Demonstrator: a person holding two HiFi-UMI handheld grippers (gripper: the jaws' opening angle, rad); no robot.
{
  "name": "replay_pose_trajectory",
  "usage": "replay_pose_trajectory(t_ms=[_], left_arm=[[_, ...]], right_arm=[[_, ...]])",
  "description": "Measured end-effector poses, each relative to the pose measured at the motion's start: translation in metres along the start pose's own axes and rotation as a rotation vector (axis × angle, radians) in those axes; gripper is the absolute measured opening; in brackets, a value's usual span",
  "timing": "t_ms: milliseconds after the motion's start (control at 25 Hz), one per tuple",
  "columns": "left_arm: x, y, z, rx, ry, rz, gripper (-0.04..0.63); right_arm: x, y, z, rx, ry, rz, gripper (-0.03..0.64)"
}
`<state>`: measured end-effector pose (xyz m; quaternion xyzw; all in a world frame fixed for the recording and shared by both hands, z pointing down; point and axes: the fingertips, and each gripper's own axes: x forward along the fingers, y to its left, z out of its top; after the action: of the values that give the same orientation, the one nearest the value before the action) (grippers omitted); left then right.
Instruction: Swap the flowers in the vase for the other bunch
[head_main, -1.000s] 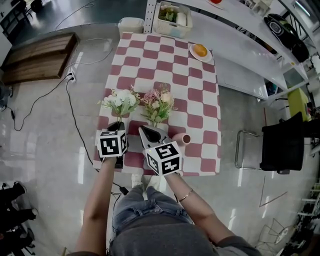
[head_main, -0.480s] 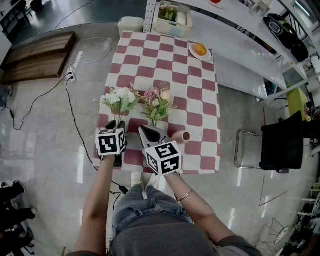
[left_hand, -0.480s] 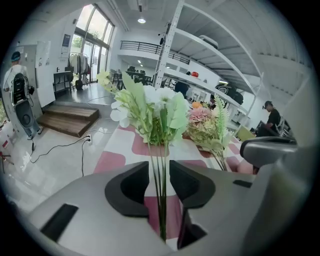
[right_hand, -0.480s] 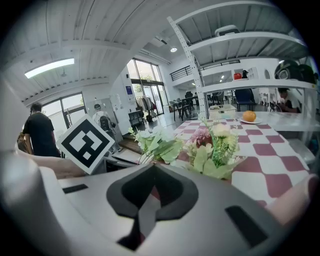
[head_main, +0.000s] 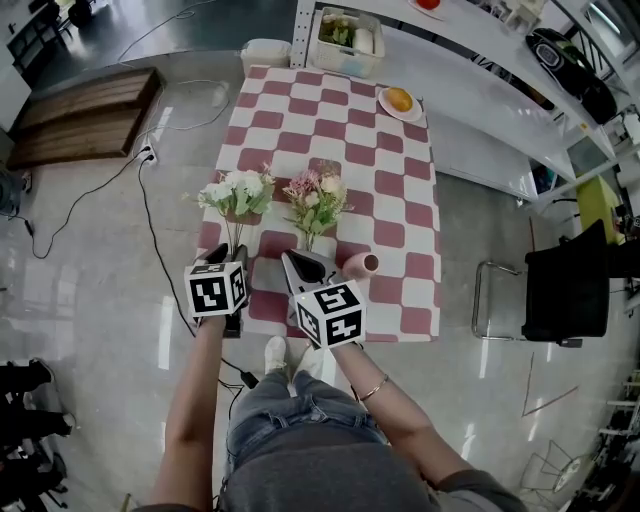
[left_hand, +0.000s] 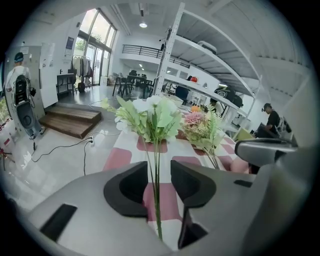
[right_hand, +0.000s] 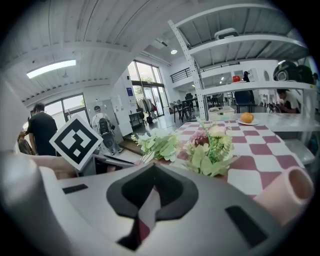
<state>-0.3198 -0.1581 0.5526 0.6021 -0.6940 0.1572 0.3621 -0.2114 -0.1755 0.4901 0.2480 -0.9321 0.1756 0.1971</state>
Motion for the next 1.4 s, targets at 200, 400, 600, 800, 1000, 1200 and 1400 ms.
replay_pose_trajectory(t_ms=[200,400,600,800,1000,1200,1400], left_arm=[[-0.002,0.002,-0.011,0.014,0.022,0.015,0.153],[0.001,0.007,-0.02,0.013,0.037,0.035,0.138],[-0.004,0.003,-0.022,-0.002,0.026,0.025,0.135],[-0.016,-0.025,-0.017,0.033,-0.005,-0.037,0.133],[-0.012,-0.067,-0.007,0.073,-0.017,-0.126,0.135],[0.007,-0.111,-0.004,0.111,0.013,-0.204,0.135],[0.026,-0.143,-0.004,0.137,0.029,-0.229,0.17]], right_arm=[[-0.013,0.002,-0.004,0.001,-0.004,-0.003,0.009],[-0.025,0.0,-0.009,0.004,-0.006,-0.018,0.011],[-0.036,-0.003,-0.013,0.013,-0.01,-0.032,0.01],[-0.045,-0.005,-0.015,0.025,-0.019,-0.043,0.011],[-0.06,-0.016,-0.019,0.045,-0.032,-0.077,0.011],[-0.083,-0.044,-0.022,0.081,-0.054,-0.149,0.01],[-0.109,-0.069,-0.025,0.118,-0.084,-0.213,0.01]])
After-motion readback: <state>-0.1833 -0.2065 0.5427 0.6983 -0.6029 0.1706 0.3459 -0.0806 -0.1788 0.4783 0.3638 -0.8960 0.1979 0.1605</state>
